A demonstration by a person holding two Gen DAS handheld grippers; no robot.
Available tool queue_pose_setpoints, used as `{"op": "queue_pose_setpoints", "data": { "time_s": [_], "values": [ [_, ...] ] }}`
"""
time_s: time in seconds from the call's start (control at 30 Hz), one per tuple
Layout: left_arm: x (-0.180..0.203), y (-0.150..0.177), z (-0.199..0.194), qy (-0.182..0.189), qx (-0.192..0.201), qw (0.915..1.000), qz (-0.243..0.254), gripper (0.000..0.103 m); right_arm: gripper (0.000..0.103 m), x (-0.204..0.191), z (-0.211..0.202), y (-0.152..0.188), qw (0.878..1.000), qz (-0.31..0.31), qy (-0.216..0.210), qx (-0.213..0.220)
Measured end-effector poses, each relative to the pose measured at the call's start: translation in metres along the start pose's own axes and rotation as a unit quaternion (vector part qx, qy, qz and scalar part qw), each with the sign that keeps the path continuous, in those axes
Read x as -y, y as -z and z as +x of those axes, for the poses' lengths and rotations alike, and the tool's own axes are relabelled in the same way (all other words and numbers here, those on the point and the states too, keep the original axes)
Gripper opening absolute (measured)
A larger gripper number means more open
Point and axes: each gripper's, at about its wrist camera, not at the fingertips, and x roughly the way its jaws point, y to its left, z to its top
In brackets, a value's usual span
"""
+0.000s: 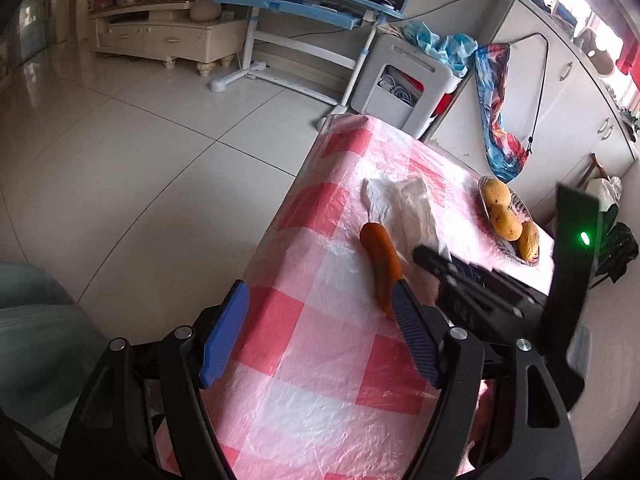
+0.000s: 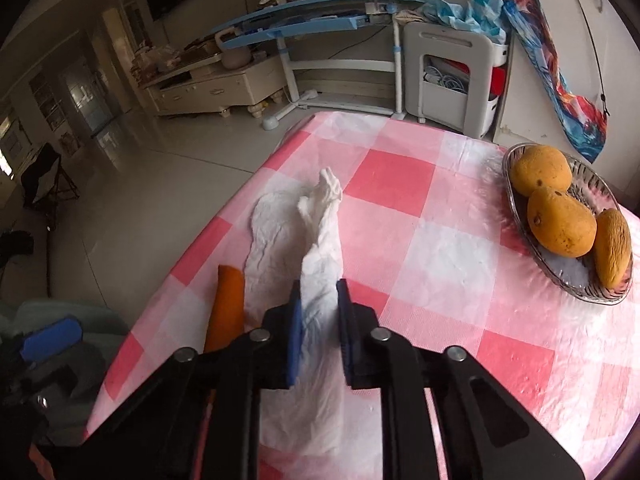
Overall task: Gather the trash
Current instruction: 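Grasp the white tissue with the right gripper while the left gripper approaches the bread stick, then grasp the orange bread stick with the left gripper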
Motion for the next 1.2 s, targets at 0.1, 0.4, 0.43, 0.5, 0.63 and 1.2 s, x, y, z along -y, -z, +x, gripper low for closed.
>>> {"op": "queue_pose_setpoints", "data": {
  "time_s": [0.1,0.4,0.43,0.5,0.63,1.2],
  "values": [
    [0.005,-0.002,0.008,-0.003,-0.004,0.9999,0.011,0.070,0.007,0.001,-0.018,0.021,1.000,-0.020,-0.006,-0.011],
    [0.045,-0.005,0.043,-0.009,-0.004,0.9975,0.070,0.070,0.007,0.028,-0.079,0.075,0.999,-0.010,0.037,-0.038],
    [0.051,-0.005,0.046,-0.014,-0.004,0.9967,0.080,0.070,0.007,0.029,-0.082,0.080,0.998,-0.009,0.041,-0.042],
    [0.059,-0.006,0.052,-0.031,0.001,0.9948,0.097,0.070,0.008,0.034,-0.087,0.089,0.998,0.004,0.045,-0.043],
    [0.062,-0.011,0.066,-0.054,-0.008,0.9940,0.095,0.070,0.050,0.040,-0.089,0.093,0.999,0.041,0.007,-0.034],
    [0.081,0.037,0.040,0.011,-0.035,0.9835,0.177,0.016,0.021,0.022,-0.088,0.110,0.997,-0.027,0.069,-0.021]
  ]
}}
